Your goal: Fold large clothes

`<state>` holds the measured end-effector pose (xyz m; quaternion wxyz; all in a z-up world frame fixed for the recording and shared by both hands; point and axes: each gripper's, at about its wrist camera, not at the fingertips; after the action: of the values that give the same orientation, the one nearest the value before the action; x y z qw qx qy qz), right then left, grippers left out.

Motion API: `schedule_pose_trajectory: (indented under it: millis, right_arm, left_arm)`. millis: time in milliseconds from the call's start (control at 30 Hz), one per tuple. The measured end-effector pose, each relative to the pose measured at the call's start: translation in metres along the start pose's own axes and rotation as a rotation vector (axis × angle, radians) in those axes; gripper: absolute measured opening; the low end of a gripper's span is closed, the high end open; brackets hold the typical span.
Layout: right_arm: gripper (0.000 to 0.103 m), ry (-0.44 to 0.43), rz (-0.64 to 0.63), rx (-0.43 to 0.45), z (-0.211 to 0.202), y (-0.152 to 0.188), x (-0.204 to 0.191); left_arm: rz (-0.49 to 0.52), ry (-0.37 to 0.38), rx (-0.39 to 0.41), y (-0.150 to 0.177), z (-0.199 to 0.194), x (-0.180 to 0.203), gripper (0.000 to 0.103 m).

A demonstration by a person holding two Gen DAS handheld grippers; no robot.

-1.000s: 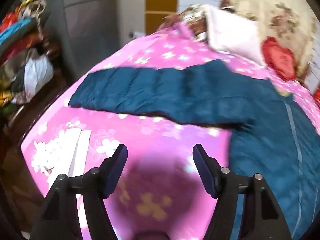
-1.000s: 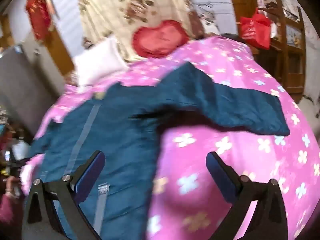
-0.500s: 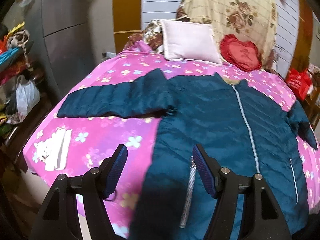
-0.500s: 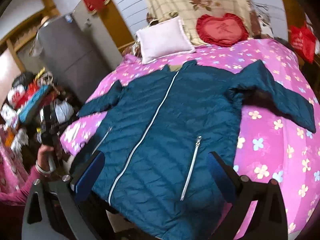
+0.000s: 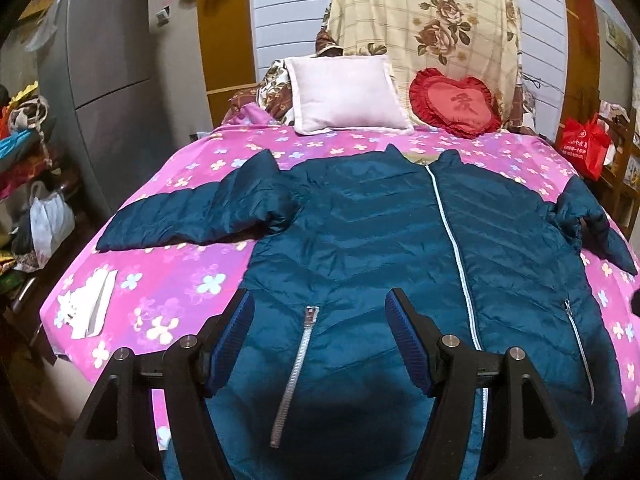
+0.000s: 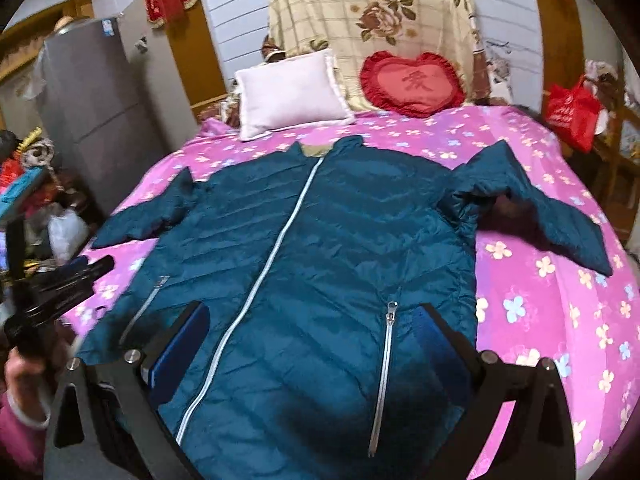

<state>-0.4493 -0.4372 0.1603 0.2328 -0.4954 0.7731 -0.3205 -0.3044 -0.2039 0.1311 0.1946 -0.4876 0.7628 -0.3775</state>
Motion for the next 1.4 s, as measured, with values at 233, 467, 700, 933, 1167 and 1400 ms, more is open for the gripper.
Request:
schedule_pose_trajectory:
  millis: [233, 467, 700, 933, 1167, 1400]
  right_arm:
    - [0.103, 0.007, 0.013, 0.009, 0.017, 0.01, -0.027]
    - [0.103, 0.023, 0.001, 0.019, 0.022, 0.008, -0.035]
    - [0.103, 0.051, 0.026, 0.019, 0.029, 0.006, -0.029]
    - [0.103, 0.081, 0.004, 0.022, 0.035, 0.006, -0.031]
    - [0.103, 0.09, -0.009, 0.016, 0.042, 0.007, -0.035]
    - [0.103, 0.099, -0.005, -0.004, 0.051, 0.01, -0.035]
  left_arm:
    - [-0.001, 0.025, -0.013, 0.01, 0.005, 0.013, 0.044]
    - [0.009, 0.045, -0.037, 0.014, 0.012, 0.02, 0.044]
    - [0.016, 0.05, -0.014, 0.01, 0.011, 0.026, 0.044]
    - [0.009, 0.048, 0.002, 0.006, 0.009, 0.024, 0.044]
    - [0.009, 0.047, 0.0, 0.008, 0.01, 0.024, 0.044]
    - [0.02, 0.037, -0.006, 0.013, 0.014, 0.029, 0.044]
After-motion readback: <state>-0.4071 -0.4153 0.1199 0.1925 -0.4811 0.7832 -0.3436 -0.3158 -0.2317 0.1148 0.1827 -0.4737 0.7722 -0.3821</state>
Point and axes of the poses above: each gripper's, at about its wrist camera, not at the fingertips, and z roughly the way its jaws point, x to its right, y to its underside, and after that the axes turned 9 degrees about y, right-handed
